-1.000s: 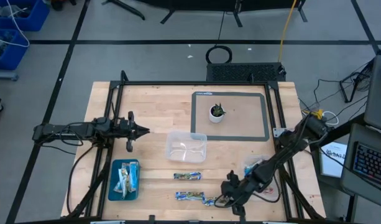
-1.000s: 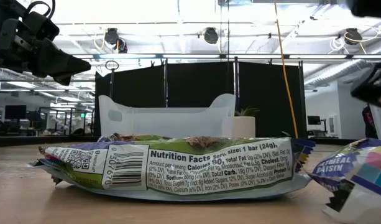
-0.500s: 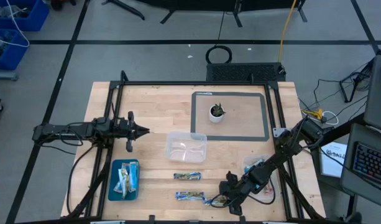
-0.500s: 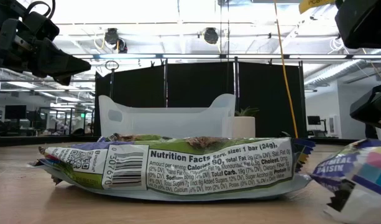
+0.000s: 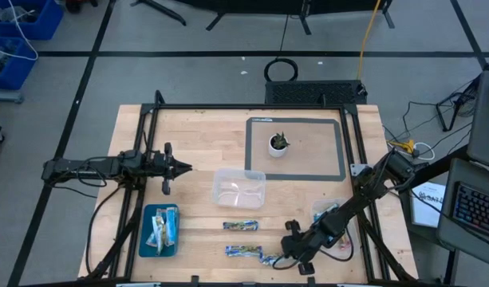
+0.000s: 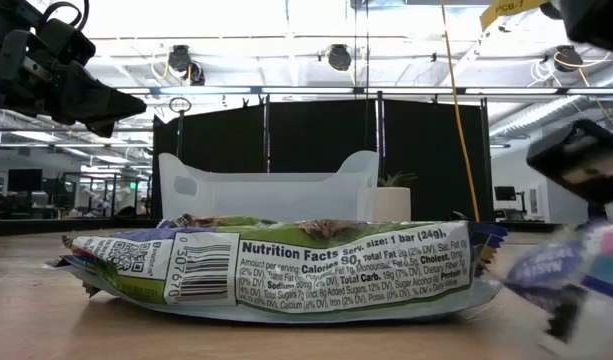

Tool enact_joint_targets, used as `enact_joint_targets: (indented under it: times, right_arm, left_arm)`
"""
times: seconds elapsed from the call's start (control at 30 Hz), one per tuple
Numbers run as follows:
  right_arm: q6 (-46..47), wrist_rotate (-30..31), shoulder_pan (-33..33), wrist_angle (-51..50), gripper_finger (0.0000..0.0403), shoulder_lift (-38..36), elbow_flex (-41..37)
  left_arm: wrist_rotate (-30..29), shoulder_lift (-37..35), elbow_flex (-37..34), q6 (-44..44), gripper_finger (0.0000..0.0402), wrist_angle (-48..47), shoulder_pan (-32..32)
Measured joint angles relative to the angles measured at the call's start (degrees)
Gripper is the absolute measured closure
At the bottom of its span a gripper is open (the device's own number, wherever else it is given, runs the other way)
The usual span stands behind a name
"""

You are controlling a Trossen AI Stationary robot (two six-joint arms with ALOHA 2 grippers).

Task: Pick and place Granola Bars by type
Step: Put the blue granola bar into the left transparent bin

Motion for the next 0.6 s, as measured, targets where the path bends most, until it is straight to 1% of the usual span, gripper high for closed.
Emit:
enact_joint_targets:
  times: [0.07,0.17,0.3,0.4,0.5,0.6]
  right_arm:
    - [-1.8,0.8,0.0,0.2,0.04,-1.9,-0.1]
    - [-6.1,3.9,0.0,0.6,0.0401,-6.7,0.0]
    - [-15.9,7.4,-0.9,1.2,0.0402,-14.0,0.0]
    - [-22.9,7.6,-3.3,1.9,0.0402,-19.7,0.0]
    - [-28.8,6.8,-7.6,5.2,0.0403,-23.7,0.0]
    - [-30.6,0.5,-14.1,9.6,0.0403,-25.5,0.1]
  left_arm:
    - [0.0,0.0,0.0,0.0,0.036,0.0,0.0]
    - [0.0,0.0,0.0,0.0,0.036,0.0,0.0]
    - [0.0,0.0,0.0,0.0,0.036,0.0,0.0]
    - [0.0,0.0,0.0,0.0,0.036,0.0,0.0]
    - [0.0,0.0,0.0,0.0,0.036,0.1,0.0]
    - [0.0,0.0,0.0,0.0,0.036,0.0,0.0]
